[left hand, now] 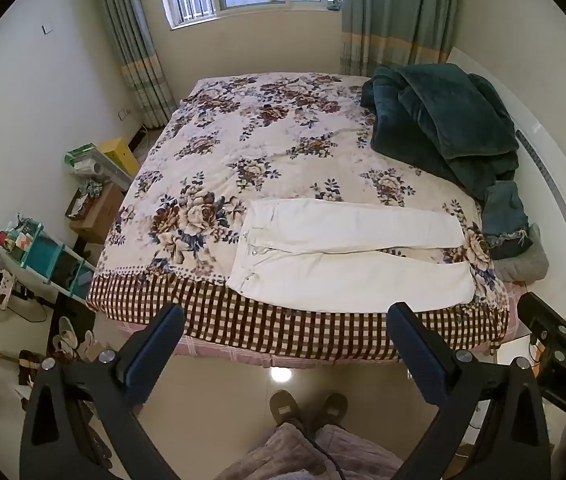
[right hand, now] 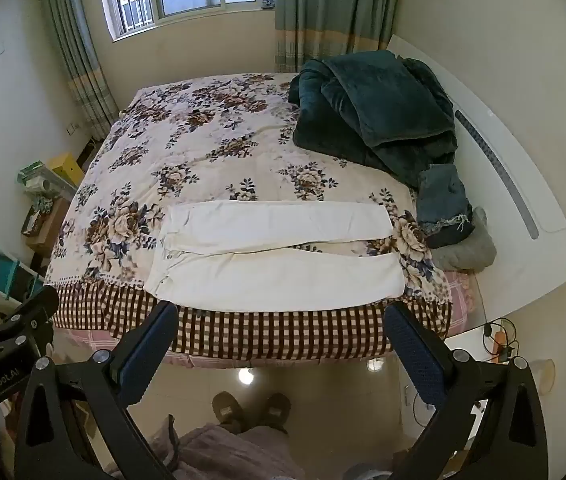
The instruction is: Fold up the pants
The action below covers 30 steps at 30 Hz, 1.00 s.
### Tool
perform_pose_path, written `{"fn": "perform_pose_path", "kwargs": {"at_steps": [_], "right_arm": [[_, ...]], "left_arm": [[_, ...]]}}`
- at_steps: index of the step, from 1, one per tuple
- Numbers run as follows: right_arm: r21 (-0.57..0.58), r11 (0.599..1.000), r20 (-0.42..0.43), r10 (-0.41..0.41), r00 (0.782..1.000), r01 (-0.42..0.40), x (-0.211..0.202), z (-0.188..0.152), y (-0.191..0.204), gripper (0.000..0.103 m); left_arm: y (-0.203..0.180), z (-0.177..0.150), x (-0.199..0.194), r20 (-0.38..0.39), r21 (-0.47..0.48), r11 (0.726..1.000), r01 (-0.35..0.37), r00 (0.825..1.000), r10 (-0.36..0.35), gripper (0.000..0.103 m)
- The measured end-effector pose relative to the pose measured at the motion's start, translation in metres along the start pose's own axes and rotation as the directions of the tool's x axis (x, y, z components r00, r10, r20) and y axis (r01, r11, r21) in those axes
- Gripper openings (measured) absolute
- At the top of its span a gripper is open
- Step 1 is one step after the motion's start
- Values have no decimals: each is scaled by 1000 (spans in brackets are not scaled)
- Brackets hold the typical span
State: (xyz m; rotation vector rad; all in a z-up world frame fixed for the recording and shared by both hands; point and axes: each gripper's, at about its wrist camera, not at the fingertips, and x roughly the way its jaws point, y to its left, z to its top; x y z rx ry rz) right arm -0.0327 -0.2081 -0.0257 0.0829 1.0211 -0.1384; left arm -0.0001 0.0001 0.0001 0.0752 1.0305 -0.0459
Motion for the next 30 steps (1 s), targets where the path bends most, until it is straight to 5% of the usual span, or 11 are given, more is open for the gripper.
{"fn": "perform_pose_path", "kwargs": {"at_steps": [30], "right_arm": [[-7,1000,-1,2,1000,-2,-6,8,4,103]], "left_arm": [[-5,14,-8,28,0,1000,3,1000,-3,103]]}}
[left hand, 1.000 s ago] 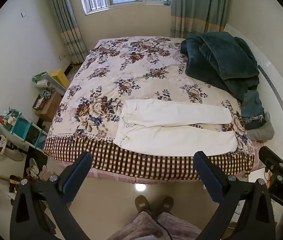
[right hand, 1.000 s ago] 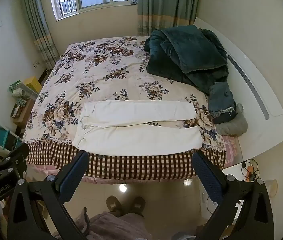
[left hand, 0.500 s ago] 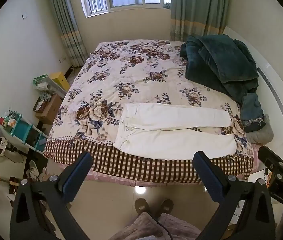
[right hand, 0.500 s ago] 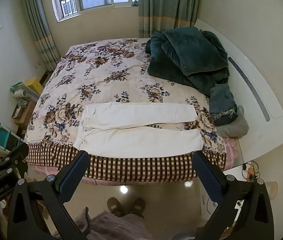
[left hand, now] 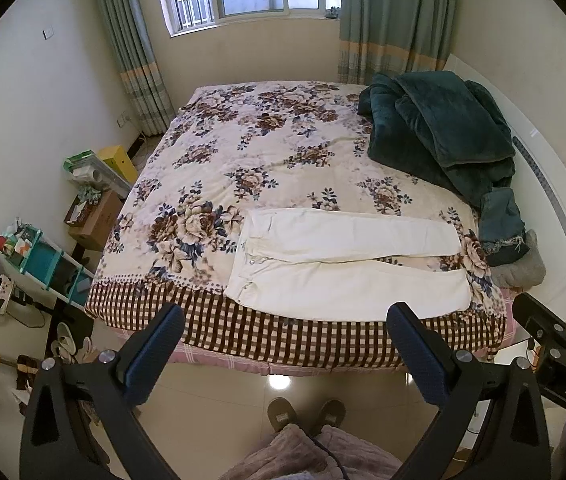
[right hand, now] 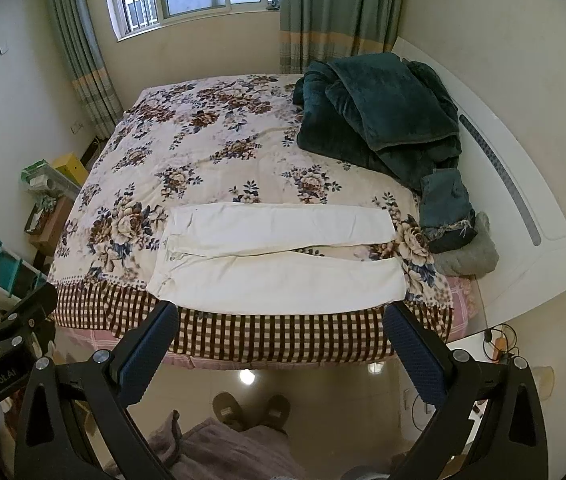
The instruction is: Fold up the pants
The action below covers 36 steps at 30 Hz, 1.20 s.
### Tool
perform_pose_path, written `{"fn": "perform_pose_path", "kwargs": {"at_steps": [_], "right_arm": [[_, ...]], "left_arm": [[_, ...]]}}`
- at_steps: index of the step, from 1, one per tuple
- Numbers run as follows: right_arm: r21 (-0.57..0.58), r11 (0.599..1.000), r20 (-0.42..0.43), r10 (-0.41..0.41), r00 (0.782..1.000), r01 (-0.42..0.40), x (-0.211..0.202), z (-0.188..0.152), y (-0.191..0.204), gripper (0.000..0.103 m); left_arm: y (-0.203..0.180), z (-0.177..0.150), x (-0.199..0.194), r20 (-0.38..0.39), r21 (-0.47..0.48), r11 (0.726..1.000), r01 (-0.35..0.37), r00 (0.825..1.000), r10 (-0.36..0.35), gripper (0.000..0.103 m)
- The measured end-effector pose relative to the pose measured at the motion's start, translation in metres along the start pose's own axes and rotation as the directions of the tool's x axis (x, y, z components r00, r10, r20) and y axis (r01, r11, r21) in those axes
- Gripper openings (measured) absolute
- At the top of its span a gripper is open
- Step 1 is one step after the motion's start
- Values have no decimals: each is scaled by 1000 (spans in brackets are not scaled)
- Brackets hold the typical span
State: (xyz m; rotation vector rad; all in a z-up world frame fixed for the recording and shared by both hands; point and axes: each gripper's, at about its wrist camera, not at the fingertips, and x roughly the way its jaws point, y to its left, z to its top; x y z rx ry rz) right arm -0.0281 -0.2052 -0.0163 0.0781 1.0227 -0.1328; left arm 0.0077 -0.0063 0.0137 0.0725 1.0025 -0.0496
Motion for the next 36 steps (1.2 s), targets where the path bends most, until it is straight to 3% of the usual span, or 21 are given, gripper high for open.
{"fn": "perform_pose_path", "kwargs": {"at_steps": [36], "right_arm": [[3,1000,9,7,1000,-7,-3,2,-7,103]], "left_arm": [[-12,11,-3,8,9,1000,-3,1000,3,103]]}}
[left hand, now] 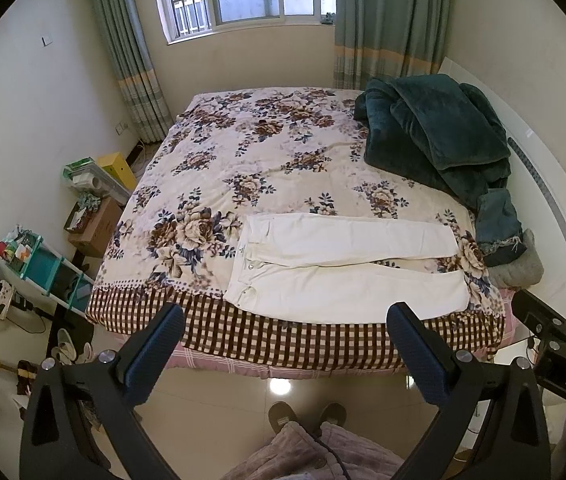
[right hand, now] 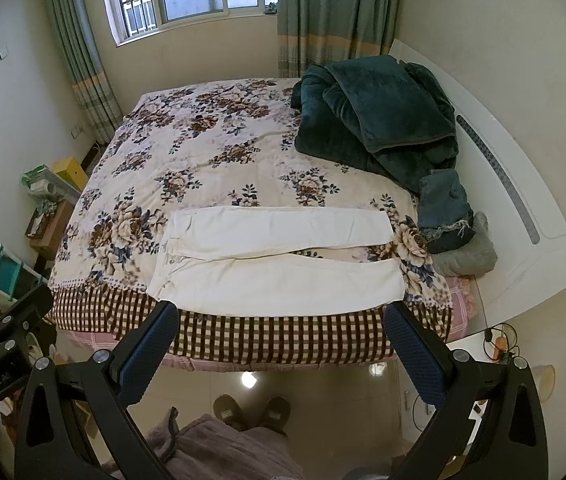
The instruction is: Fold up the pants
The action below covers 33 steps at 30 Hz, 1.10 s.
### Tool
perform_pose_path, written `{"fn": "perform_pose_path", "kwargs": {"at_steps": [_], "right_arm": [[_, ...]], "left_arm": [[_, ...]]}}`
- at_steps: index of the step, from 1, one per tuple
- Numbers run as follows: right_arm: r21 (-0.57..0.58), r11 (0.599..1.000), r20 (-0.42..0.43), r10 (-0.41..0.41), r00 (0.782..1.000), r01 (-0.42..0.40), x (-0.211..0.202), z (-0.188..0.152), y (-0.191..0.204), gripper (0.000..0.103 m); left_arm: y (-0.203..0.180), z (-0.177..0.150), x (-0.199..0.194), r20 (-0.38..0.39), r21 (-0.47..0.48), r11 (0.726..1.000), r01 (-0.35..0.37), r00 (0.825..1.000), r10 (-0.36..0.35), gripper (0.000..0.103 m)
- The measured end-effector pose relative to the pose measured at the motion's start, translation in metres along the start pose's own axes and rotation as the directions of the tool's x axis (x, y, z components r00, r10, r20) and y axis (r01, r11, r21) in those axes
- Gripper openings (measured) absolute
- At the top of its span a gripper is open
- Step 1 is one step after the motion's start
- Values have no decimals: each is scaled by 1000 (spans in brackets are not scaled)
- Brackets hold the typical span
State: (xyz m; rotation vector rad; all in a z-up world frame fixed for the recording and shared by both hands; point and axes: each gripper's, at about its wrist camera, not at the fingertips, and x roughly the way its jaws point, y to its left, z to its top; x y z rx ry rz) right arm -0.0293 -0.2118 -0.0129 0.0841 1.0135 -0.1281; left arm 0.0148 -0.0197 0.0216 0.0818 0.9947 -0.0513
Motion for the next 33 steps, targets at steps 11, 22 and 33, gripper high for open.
{"fn": "perform_pose_path", "kwargs": {"at_steps": [11,22,33], "right_arm": [[0,1000,4,3,1000,-3,-5,-1,-3,103],[1,1000,-3,9,1000,-9,-10,-1,-9,103],[19,1000,14,23,1000,-23,5,-8,-24,103]], "left_arm": [[2,-2,-1,3,-1,1000,2,1000,-2,103],[-4,2,-3,3,0,1000,3,1000,-3,103],[-26,11,7,71,-37,999,-26,997,28,103]]}}
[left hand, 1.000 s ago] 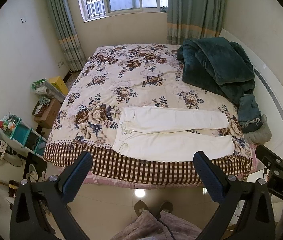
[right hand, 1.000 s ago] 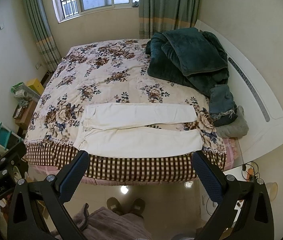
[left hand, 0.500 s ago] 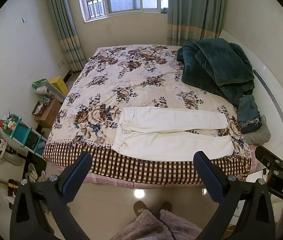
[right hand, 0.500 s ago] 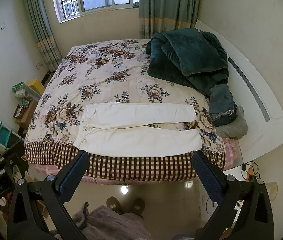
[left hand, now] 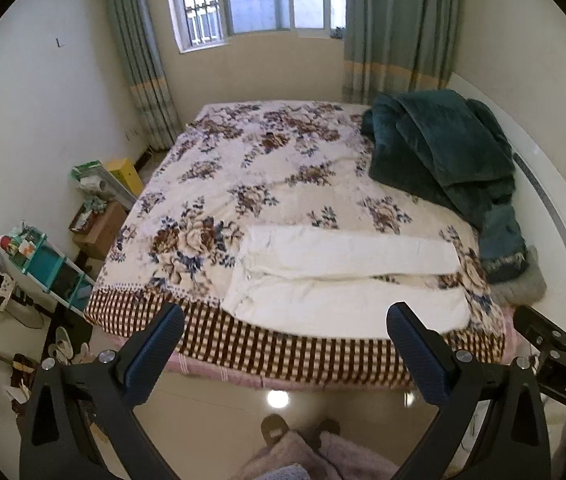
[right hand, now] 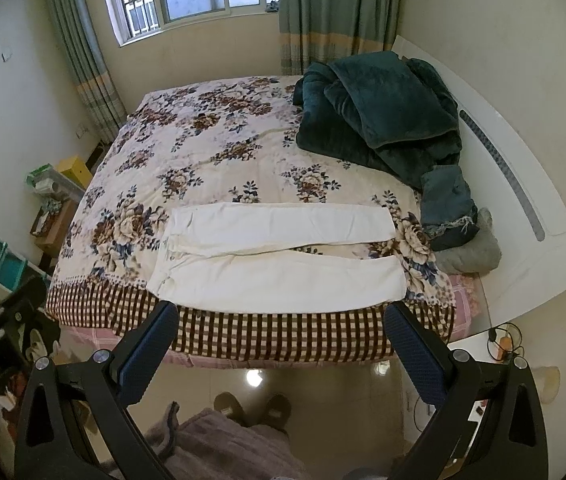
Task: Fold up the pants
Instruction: 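Lower both grippers to the white pants' leg hems and close on them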
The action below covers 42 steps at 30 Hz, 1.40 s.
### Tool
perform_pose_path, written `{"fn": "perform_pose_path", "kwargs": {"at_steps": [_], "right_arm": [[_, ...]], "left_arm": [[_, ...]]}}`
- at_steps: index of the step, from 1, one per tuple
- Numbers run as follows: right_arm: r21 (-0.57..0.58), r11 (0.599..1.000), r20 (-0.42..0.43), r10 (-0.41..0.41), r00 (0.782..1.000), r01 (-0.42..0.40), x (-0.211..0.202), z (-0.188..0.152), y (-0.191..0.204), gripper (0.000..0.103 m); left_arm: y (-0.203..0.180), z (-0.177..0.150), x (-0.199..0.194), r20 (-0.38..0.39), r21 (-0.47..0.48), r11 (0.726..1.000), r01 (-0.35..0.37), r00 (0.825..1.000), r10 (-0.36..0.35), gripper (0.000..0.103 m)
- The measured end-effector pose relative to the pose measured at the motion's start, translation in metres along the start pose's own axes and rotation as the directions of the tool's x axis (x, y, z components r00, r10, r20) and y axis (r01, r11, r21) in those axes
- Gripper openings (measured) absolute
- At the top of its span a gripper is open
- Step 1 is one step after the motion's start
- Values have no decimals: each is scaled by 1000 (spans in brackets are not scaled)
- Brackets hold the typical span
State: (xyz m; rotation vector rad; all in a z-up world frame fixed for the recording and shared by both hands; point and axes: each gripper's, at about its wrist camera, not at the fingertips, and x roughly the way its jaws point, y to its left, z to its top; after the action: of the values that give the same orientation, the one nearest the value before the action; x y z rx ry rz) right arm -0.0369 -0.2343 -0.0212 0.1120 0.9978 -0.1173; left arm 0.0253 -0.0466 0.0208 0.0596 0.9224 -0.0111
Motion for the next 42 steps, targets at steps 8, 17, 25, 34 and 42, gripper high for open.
{"fn": "perform_pose_path", "kwargs": {"at_steps": [8,17,25,34,42], "right_arm": [[54,997,58,-53,997,50,66,33,-21,103],[135,980,12,-151,988,148,185,89,-42,103],[193,960,-93,-188,978,203,322,160,-47,103],[-14,972,-215,-231,949,234,574,202,-37,103],[-263,946,-483,-297,824,187,816,200,-83,103]], "left_arm": [[-19,14,53,48,10,998,-60,997,59,103],[-21,57,155,-2,50,997,-52,999,52,103],[-27,110,285,-116,87,996,21,993,-11,103],[-85,126,490,-117,295,954,-47,989,85,103],[-156,91,695,-269,557,829,49,955,124,103]]}}
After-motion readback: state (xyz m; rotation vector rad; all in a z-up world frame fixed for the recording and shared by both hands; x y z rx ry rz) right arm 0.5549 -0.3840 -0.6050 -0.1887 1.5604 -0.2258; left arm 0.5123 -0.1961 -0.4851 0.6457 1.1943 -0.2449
